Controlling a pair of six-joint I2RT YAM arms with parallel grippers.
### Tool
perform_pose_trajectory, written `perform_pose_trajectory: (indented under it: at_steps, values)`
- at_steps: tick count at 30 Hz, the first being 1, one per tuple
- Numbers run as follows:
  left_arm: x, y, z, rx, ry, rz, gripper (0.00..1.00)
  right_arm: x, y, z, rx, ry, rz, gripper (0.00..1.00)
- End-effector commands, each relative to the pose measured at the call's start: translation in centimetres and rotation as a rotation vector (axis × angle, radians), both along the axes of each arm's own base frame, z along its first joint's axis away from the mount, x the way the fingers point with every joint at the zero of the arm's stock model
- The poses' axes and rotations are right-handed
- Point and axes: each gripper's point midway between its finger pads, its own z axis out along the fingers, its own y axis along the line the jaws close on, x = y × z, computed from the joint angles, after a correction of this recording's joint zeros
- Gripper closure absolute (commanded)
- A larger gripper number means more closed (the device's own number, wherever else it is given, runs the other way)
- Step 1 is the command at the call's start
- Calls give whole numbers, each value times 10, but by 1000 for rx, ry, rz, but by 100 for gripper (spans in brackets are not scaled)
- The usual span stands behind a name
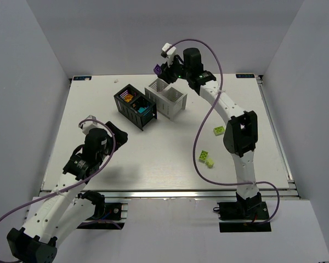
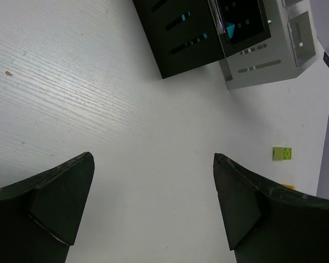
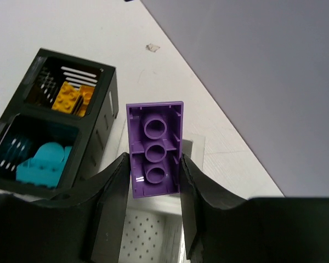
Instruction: Sort the legos into containers by color
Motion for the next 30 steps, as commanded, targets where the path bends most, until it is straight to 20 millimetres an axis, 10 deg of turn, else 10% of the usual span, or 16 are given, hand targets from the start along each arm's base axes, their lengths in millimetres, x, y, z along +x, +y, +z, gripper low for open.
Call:
perform_pose_trajectory:
  at_steps: [1, 30]
  values:
    - [-2, 3, -1, -2, 4, 11, 2, 23, 8, 31, 143, -39, -66, 97]
    - [-5, -1, -2, -52, 1, 12, 2, 35, 29, -71, 133, 127, -53, 52]
